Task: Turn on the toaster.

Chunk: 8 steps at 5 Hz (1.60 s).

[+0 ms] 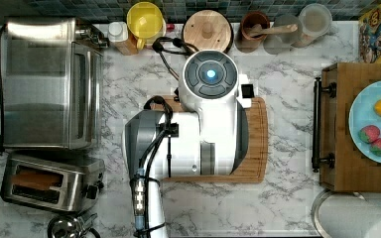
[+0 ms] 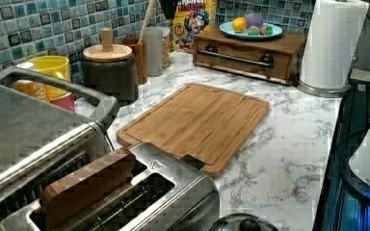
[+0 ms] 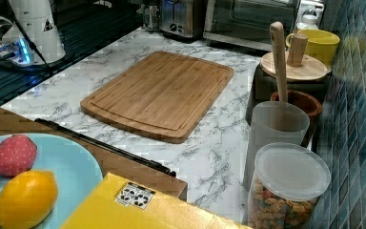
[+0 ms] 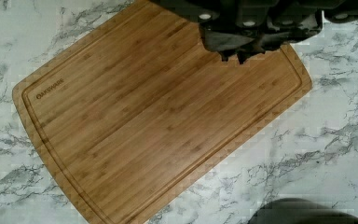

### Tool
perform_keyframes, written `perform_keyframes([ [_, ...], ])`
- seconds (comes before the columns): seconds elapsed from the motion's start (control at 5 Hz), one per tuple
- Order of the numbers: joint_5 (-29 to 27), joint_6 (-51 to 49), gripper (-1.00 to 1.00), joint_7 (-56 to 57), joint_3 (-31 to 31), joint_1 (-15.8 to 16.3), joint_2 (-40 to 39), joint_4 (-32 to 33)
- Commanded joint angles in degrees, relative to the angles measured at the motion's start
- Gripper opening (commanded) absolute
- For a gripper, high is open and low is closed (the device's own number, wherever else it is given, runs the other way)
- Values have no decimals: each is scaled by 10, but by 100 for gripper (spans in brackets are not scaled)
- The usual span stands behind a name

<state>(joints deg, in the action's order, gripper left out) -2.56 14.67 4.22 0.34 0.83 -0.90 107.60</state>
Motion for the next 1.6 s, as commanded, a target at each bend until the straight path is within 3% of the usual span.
perform_keyframes([
  [0.2,22,49,-100,10,14,14,23,41],
  [0.4,3,47,-100,68,29,28,10,35],
  [0.8,-29,113,-100,149,72,57,34,85],
  [1.6,-69,97,-100,237,117,102,107,170],
])
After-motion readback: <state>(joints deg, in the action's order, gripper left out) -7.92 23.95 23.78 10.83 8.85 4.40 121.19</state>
